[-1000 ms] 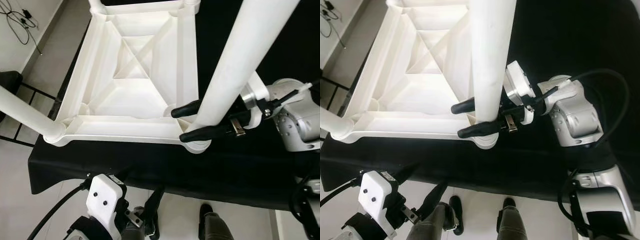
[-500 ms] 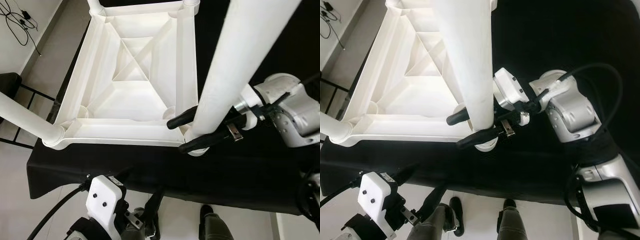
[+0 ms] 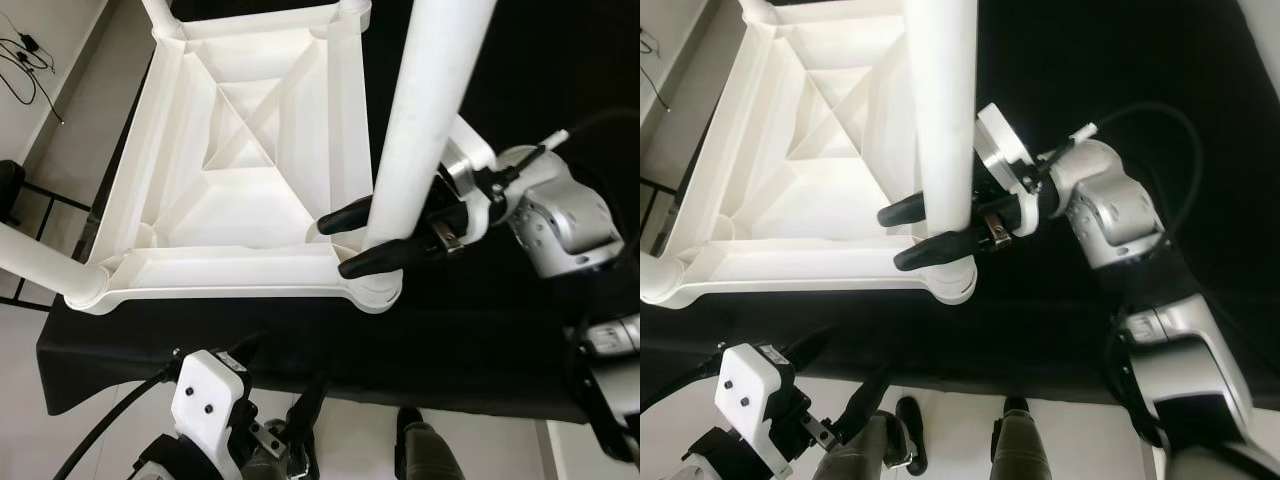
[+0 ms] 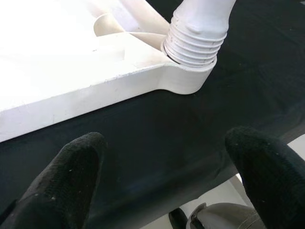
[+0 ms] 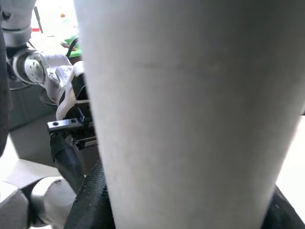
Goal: Building children table
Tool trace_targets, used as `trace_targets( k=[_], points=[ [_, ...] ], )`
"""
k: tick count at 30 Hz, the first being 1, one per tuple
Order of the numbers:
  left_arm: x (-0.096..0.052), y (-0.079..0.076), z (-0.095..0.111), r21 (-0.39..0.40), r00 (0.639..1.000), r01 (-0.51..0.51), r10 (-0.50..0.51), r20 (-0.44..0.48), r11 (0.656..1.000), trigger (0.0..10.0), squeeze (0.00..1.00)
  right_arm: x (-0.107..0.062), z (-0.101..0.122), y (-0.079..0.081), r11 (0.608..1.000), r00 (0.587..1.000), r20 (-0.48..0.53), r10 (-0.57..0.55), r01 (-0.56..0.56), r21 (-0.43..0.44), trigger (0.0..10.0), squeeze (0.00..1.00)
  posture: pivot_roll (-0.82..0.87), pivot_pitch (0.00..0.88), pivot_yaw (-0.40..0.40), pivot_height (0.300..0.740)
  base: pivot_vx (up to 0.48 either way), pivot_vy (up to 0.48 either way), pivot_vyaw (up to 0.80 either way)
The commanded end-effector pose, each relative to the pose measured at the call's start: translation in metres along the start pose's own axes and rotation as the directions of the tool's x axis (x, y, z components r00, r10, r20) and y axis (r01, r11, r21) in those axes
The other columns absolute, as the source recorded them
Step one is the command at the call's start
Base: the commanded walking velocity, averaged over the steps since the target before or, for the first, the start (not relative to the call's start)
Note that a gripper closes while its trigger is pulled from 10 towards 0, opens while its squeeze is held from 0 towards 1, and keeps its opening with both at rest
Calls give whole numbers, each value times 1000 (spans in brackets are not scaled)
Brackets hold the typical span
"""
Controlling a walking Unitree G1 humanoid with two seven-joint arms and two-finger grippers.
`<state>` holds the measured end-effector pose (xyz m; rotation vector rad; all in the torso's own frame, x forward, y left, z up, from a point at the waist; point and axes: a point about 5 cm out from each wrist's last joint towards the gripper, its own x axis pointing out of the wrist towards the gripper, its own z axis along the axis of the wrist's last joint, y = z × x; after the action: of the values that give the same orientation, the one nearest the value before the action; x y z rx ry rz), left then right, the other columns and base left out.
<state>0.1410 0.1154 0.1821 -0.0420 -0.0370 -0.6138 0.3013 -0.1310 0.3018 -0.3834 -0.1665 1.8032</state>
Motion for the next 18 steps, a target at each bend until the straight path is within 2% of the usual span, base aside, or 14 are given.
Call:
trace_targets(
  k=[1,3,6,7,8,11,13,18],
  points=[
    [-2,-3,-1,-27,1000,4,-4,-9,1000,10000,0,4,-28,11,993,998,-62,23,-15,119,10000,0,1,421,134,740,0,0,0],
    [-2,-3,-1,-27,1000,4,-4,-9,1000,10000,0,4,-28,11,993,998,-62,23,-15,119,10000,0,1,421,134,740,0,0,0],
    [-2,-2,-1,-28,1000,9,-10,-8,1000,10000,0,1,-33,28,994,989,-131,65,-52,97,10000,0,-6,419,143,740,0,0,0],
    [-2,-2,-1,-28,1000,9,-10,-8,1000,10000,0,1,-33,28,994,989,-131,65,-52,97,10000,0,-6,419,143,740,0,0,0],
    [-1,-2,-2,-28,1000,12,-12,-9,1000,10000,0,1,-35,34,993,979,-178,99,-85,82,10000,0,-5,418,144,740,0,0,0],
    [-1,-1,-2,-26,1000,13,-13,-9,1000,10000,0,1,-34,37,989,973,-188,130,-114,94,10000,0,-5,418,144,740,0,0,0],
    [-1,-1,-2,-25,1000,13,-13,-9,1000,10000,0,2,-35,36,986,968,-203,150,-132,98,10000,0,-4,416,143,740,0,0,0],
    [-1,0,-2,-21,1000,9,-9,-9,1000,10000,0,9,-32,19,987,969,-200,148,-131,98,10000,0,-2,416,139,740,0,0,0]
  ],
)
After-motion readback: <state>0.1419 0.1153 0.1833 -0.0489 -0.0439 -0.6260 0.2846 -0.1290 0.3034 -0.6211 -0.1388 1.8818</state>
